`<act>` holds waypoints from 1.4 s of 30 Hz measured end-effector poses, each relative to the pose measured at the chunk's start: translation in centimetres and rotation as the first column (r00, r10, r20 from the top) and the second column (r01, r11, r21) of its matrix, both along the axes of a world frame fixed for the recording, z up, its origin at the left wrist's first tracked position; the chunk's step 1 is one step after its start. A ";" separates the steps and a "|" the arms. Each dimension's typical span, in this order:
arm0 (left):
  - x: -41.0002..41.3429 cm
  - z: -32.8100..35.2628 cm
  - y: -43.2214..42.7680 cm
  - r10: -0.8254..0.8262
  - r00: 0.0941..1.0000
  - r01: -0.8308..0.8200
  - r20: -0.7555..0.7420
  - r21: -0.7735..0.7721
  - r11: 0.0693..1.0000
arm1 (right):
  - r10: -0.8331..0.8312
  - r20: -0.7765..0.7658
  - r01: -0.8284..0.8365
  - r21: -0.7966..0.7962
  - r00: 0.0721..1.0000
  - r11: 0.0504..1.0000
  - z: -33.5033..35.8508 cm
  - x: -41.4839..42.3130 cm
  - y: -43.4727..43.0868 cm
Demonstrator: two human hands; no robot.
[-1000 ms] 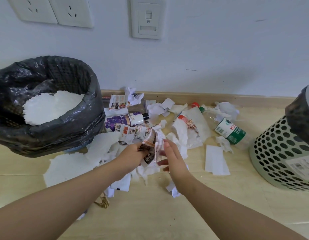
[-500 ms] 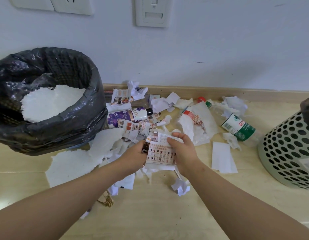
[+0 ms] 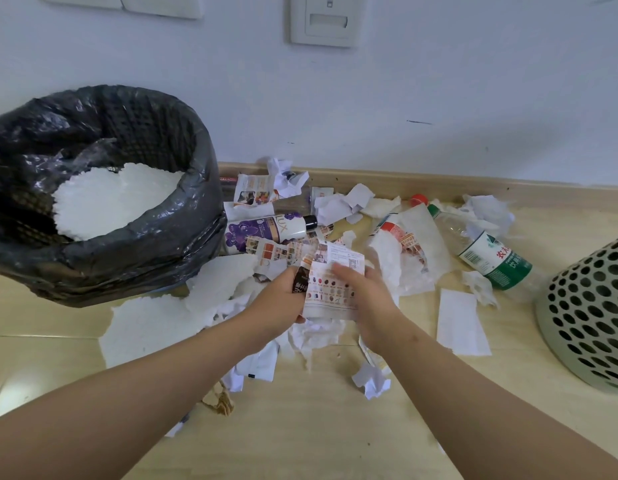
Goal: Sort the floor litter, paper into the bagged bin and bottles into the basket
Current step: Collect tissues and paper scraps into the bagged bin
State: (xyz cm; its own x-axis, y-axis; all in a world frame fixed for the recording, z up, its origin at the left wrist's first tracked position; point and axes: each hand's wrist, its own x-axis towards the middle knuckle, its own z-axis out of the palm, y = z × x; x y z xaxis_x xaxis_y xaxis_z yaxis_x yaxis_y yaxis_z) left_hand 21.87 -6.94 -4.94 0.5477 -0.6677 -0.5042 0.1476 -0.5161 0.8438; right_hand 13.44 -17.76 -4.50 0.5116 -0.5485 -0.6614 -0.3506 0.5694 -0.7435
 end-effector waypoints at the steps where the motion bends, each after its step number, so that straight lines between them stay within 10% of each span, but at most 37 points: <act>1: -0.1 -0.2 0.0 0.016 1.000 -0.016 0.009 0.001 1.000 | 0.032 -0.010 -0.032 -0.010 0.999 0.999 -0.2 0.5 0.2; 7: 0.9 -1.5 0.5 0.231 0.931 -0.242 0.284 0.004 0.970 | -0.046 -0.033 0.041 -0.147 0.998 0.988 -0.2 4.4 -0.3; 12: 4.1 -1.8 0.6 -0.017 0.790 -0.112 0.613 0.171 0.979 | 0.006 -0.177 -0.029 -0.133 0.984 0.991 -2.6 3.3 -0.1; 22: 5.0 -3.7 -2.2 -0.598 0.661 0.186 0.454 0.672 0.716 | 0.018 -0.326 -0.086 -0.195 0.945 0.977 -4.6 -2.7 -2.8; 35: 3.2 -4.7 1.4 -0.721 0.536 0.151 0.439 0.790 0.594 | 0.074 -0.393 -0.190 -0.265 0.917 0.945 -4.5 -4.1 -1.9; 42: 3.9 -1.7 0.6 -0.460 0.534 0.048 0.710 0.517 0.854 | -0.008 -0.260 -0.117 -0.459 0.966 0.881 -1.9 -4.0 -2.3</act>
State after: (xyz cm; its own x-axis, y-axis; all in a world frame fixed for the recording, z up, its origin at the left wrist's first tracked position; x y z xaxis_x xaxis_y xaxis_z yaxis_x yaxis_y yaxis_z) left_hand 25.81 -6.36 -6.68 0.6857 -0.7005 -0.1978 -0.6586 -0.7128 0.2414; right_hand 9.48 -20.07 -6.35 0.4044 -0.8001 -0.4431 -0.5777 0.1522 -0.8019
